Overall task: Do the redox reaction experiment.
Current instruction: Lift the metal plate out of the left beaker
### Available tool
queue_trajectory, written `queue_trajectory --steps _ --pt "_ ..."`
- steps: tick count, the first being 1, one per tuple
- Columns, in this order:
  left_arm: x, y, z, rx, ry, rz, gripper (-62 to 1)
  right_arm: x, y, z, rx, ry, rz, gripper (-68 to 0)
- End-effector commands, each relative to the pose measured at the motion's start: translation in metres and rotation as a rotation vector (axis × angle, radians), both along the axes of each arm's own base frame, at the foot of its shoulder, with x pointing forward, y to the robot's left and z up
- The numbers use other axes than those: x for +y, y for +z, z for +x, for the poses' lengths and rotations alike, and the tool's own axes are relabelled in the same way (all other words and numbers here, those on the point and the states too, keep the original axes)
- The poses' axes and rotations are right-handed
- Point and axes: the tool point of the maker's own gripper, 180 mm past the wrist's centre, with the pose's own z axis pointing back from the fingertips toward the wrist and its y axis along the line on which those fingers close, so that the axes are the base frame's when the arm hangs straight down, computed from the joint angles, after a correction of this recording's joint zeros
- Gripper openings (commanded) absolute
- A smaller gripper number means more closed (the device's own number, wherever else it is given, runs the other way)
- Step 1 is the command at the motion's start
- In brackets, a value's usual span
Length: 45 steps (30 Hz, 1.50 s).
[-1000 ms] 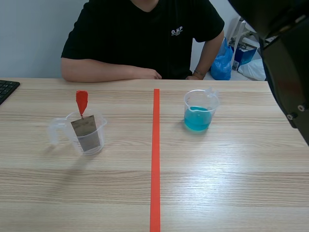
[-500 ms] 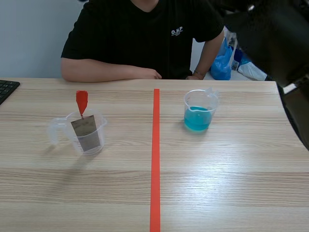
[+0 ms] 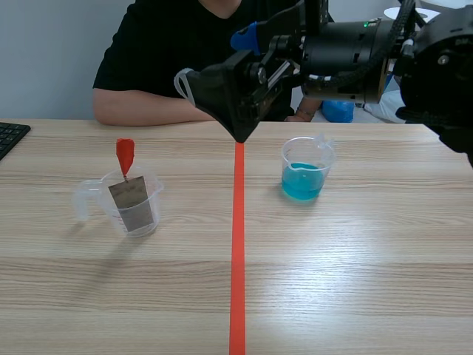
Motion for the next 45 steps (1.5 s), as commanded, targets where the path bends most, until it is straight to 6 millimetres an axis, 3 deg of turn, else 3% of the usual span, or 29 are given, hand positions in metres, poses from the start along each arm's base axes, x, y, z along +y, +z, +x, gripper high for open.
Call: queue_trajectory --steps 1,7,19,28,36,45 --pt "0.001 0.001 0.002 -0.011 0.002 -0.001 -56.7 -0.001 0.013 0.002 -0.036 0.01 0.016 0.4" --pt "0.001 0.001 0.002 -0.011 0.002 -0.001 -56.7 0.001 0.004 -0.013 -0.025 0.074 0.012 0.4" --pt "0.001 0.001 0.002 -0.011 0.002 -0.001 -56.7 0.01 -0.024 -0.011 -0.046 0.088 0.082 0.4" --pt "0.001 0.001 0.002 -0.011 0.002 -0.001 -56.7 0.048 -0.055 -0.01 -0.09 0.128 0.105 0.4" --pt "0.001 0.001 0.002 -0.011 0.002 -0.001 -56.7 0.085 -0.065 -0.001 -0.129 0.168 0.043 0.4" --pt "0.001 0.001 0.002 -0.011 0.002 -0.001 -56.7 0.101 -0.059 0.002 -0.168 0.204 0.016 -23.6"
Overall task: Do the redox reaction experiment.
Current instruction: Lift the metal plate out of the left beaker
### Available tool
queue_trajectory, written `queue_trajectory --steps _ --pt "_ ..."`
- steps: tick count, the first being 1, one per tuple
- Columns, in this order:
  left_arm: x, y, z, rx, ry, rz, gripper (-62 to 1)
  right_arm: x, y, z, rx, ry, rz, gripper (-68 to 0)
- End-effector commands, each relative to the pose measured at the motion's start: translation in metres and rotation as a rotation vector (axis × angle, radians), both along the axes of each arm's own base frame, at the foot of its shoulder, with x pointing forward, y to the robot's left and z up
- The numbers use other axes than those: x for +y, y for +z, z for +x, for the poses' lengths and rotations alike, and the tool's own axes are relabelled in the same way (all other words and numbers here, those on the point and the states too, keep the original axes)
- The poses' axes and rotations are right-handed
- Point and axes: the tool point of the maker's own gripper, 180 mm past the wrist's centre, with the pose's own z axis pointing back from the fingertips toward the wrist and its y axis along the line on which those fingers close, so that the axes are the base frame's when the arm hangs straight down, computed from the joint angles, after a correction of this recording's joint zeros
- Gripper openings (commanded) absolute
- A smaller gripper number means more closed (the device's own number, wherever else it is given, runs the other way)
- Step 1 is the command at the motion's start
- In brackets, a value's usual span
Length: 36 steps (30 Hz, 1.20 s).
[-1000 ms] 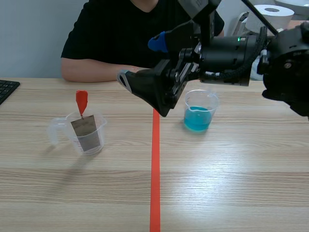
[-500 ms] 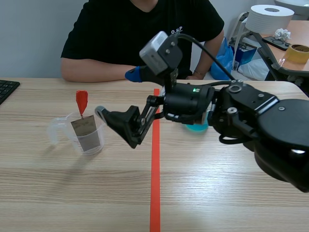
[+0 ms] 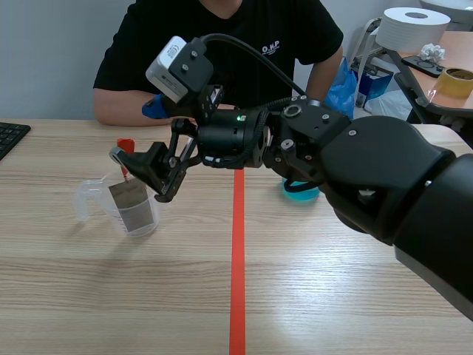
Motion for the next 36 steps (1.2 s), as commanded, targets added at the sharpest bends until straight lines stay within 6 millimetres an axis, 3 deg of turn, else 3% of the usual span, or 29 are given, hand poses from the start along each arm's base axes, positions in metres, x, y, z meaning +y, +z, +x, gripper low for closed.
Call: queue_trajectory --steps 1,19,22,36 --pt "0.001 0.001 0.002 -0.011 0.002 -0.001 -56.7 0.001 0.017 0.004 -0.036 0.005 0.031 -26.6" --pt "0.001 0.001 0.002 -0.011 0.002 -0.001 -56.7 0.0 0.01 0.005 -0.026 -0.001 -0.008 -66.7" --pt "0.001 0.001 0.002 -0.011 0.002 -0.001 -56.7 0.001 0.011 0.004 -0.028 0.001 -0.001 -66.9" --pt "0.001 0.001 0.002 -0.011 0.002 -0.001 -56.7 0.008 0.055 0.0 -0.094 0.07 0.093 -66.9"
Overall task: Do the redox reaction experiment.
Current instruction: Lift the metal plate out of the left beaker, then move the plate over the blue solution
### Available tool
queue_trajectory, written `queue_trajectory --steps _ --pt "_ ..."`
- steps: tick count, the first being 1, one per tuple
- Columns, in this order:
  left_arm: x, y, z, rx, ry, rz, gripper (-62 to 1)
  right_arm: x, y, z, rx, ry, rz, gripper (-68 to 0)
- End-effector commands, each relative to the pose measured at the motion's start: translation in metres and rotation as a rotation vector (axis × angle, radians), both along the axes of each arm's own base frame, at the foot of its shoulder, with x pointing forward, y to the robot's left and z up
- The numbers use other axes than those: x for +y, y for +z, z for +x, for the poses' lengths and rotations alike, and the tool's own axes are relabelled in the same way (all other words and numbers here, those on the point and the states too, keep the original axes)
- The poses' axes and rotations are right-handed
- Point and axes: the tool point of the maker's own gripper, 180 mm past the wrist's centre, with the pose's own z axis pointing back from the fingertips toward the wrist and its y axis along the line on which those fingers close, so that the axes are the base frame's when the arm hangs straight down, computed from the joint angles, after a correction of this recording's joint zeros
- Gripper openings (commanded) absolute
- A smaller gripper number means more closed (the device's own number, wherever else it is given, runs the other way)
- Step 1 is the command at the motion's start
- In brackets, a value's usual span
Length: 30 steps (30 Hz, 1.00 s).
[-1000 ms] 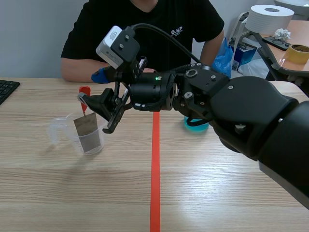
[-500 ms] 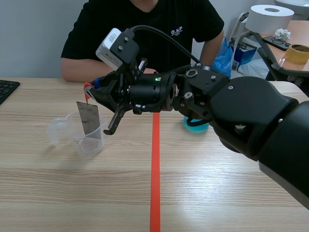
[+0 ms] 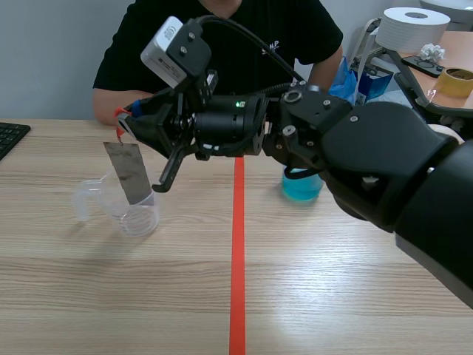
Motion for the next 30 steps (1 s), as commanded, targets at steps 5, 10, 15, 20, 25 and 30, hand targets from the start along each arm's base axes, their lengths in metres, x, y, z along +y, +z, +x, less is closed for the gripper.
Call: queue_trajectory --steps 5,10,15,20,25,30 --pt "0.001 0.001 0.002 -0.011 0.002 -0.001 -56.7 0.01 0.051 0.0 -0.064 0.026 0.052 -66.9" --pt "0.001 0.001 0.002 -0.011 0.002 -0.001 -56.7 0.014 0.067 -0.003 -0.052 0.026 0.037 -66.9" --pt "0.001 0.001 0.002 -0.011 0.002 -0.001 -56.7 0.007 0.09 0.001 -0.037 -0.01 0.036 -66.9" --pt "0.001 0.001 0.002 -0.011 0.002 -0.001 -56.7 -0.009 0.116 0.011 -0.033 -0.071 0.033 -66.9" --pt "0.001 0.001 0.002 -0.011 0.002 -0.001 -56.7 -0.031 0.134 0.022 -0.021 -0.14 0.01 -66.9" --pt "0.001 0.001 0.002 -0.011 0.002 -0.001 -56.7 -0.061 0.141 0.031 0.006 -0.202 -0.01 -66.9"
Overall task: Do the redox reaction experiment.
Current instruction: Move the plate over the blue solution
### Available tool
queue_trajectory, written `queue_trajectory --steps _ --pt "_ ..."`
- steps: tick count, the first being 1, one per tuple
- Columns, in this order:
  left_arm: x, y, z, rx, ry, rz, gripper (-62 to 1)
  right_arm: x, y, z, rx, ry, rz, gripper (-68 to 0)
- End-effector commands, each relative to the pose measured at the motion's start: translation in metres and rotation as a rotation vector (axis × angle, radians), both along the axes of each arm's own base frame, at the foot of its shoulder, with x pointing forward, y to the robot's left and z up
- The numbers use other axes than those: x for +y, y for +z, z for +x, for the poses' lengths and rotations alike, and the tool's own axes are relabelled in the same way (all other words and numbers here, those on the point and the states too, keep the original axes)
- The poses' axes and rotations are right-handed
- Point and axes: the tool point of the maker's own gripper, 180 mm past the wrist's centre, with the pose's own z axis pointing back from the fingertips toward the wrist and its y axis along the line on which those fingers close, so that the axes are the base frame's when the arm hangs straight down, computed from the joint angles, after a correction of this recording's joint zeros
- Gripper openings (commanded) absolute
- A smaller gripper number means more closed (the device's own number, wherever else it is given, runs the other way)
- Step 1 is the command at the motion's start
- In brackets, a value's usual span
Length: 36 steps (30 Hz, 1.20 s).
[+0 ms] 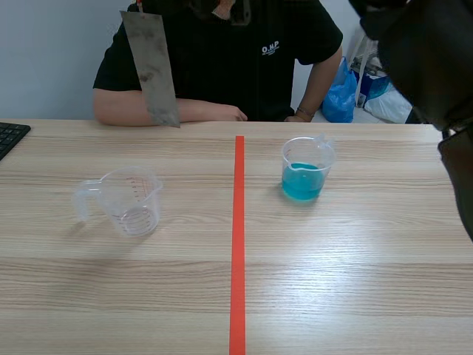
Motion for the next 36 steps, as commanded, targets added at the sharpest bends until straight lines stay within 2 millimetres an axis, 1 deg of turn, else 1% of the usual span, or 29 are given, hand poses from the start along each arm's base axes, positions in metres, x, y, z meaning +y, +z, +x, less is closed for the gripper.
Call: queue_trajectory --steps 1,10,15,19,21,24,32,36 --pt "0.001 0.001 0.002 -0.011 0.002 -0.001 -56.7 -0.014 0.011 0.005 -0.026 -0.023 -0.002 -66.9" --pt "0.001 0.001 0.002 -0.011 0.002 -0.001 -56.7 -0.091 0.005 0.029 0.023 -0.178 -0.058 -66.9" --pt "0.001 0.001 0.002 -0.011 0.002 -0.001 -56.7 -0.132 0.004 0.036 0.03 -0.263 -0.085 -66.9" --pt "0.001 0.001 0.002 -0.011 0.002 -0.001 -56.7 -0.158 0.003 0.039 0.031 -0.316 -0.112 -66.9" --pt "0.001 0.001 0.002 -0.011 0.002 -0.001 -56.7 -0.165 0.002 0.039 0.029 -0.331 -0.132 -66.9" --pt "0.001 0.001 0.002 -0.011 0.002 -0.001 -56.7 -0.17 0.001 0.04 0.029 -0.341 -0.151 -66.9" --pt "0.001 0.001 0.002 -0.011 0.002 -0.001 -56.7 -0.171 -0.013 0.037 0.063 -0.341 -0.159 -66.9" --pt "0.001 0.001 0.002 -0.011 0.002 -0.001 -56.7 -0.171 -0.014 0.037 0.066 -0.341 -0.16 -66.9"
